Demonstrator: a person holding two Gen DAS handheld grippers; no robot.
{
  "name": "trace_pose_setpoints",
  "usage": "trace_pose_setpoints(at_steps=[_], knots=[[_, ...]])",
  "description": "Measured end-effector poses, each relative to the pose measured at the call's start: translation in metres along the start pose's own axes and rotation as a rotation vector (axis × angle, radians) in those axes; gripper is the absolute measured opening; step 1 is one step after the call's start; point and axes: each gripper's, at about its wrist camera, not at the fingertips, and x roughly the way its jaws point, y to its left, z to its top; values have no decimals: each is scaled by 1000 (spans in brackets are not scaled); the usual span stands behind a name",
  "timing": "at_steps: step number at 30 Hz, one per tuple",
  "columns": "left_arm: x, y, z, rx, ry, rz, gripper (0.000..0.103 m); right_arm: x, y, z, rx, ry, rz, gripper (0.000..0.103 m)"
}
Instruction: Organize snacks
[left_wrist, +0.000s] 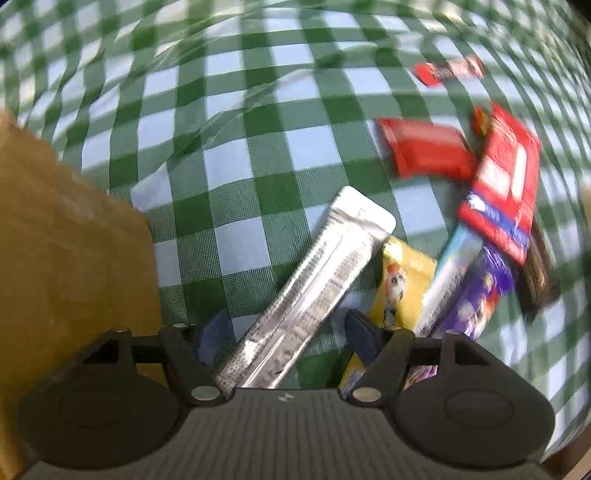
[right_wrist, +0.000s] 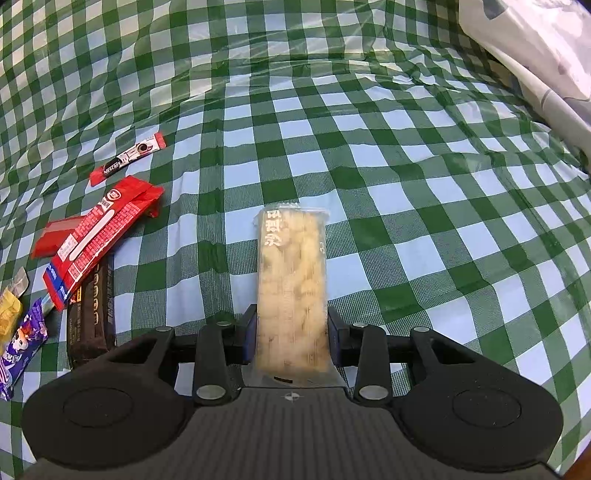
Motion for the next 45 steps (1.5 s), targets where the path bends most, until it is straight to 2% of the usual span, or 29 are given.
trace_pose_setpoints(at_steps=[1,2,3,4,8,11,16,20,27,32,37,45], knots=[[-4,1,0,0,-9,-13,44,0,0,0,2,-2,2,38],[-8,-1,0,17,-19,-23,30,0,-1,0,4,-3,6,38],[-12,-2,-2,26,-10,-22,20,0,-2,0,8,-5,8,38],[-15,-2,-4,18,0,-28,18,-1,-2,-1,12,-7,10,38],[-45,-3,-22,4,-42,-72,17,-14,-2,-4,57,-40,-21,38],[-82,-2,-41,-3,-87,-97,17,-42,0,-8,107,-82,-25,38],[-147,-5,-85,10,-155,-62,18,-110,25,-29,150,-154,68,38],[-181,3,-132,30,-161,-49,18,-156,63,-62,155,-138,198,38],[-234,48,-222,6,-210,33,18,-222,146,-119,76,-82,388,38],[-257,85,-280,-41,-255,79,18,-270,206,-159,-47,-46,505,38],[-274,111,-327,-92,-307,81,18,-306,245,-189,-144,-46,544,38],[-295,130,-371,-154,-380,45,18,-348,265,-208,-230,-118,529,38]])
